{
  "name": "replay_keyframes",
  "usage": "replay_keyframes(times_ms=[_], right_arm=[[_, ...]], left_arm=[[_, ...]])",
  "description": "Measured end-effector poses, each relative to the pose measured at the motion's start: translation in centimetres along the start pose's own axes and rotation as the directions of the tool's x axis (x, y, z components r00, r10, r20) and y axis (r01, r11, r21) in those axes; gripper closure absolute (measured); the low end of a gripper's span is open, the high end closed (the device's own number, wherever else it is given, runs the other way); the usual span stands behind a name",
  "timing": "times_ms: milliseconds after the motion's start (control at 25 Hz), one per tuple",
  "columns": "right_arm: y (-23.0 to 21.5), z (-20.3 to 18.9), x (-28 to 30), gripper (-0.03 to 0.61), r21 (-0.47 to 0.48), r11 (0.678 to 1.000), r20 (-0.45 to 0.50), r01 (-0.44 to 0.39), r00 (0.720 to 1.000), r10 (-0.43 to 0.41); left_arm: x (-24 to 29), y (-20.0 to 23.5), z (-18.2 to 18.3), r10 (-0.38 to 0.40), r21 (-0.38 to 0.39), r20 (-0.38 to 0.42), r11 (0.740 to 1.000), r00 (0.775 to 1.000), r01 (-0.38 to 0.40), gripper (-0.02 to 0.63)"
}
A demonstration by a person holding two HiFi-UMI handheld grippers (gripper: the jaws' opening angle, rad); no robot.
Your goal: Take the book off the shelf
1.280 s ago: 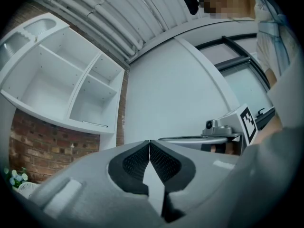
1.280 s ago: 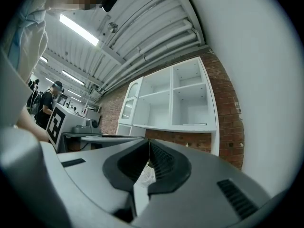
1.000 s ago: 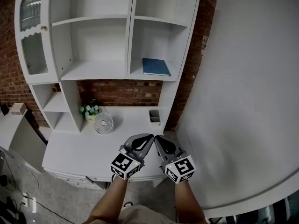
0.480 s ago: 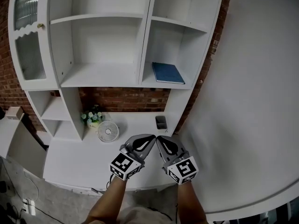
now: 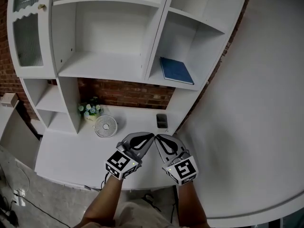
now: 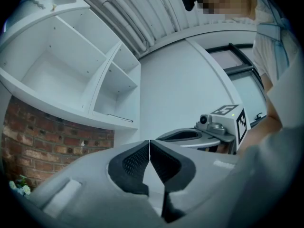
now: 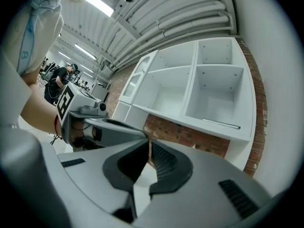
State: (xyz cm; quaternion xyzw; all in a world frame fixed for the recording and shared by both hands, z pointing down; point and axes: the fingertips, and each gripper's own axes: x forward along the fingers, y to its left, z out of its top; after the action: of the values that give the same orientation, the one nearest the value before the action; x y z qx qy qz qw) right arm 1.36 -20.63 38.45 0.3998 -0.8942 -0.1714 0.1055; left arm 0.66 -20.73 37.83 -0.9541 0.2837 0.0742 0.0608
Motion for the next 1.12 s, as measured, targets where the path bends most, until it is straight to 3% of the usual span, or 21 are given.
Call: replay_keyframes(times_ms=[320,560,840,1120], right_arm=[[-3.0,-0.3,1.3,0.560,-0.012,0.999,0.017,-0.047,0.999,0.048],[-5.4,0.0,2.5,0.560,-0.196,0.977,-0.068,-0.085,0.995,0.073],[-8.8,2.2,3.8,0.558,-0.278,0.955,-0.072,-0.105,0.993,0.089],[-12.7,5.0,5.6,0.557,-0.407,0.909,-0.072,-0.088,0.995,0.064]], left_arm=[[2.5,1.6,0.0,0.047,0.017,-0.008,0.999,0.999,-0.046,0.603],[4.5,2.5,0.2,0.087,0.019,-0.020,0.996,0.996,-0.087,0.603],[6.3,4.0,1.2,0.128,0.006,-0.015,0.992,0.992,-0.128,0.603],[7.4,4.9,1.3,0.143,-0.009,-0.022,0.990,0.989,-0.143,0.603]])
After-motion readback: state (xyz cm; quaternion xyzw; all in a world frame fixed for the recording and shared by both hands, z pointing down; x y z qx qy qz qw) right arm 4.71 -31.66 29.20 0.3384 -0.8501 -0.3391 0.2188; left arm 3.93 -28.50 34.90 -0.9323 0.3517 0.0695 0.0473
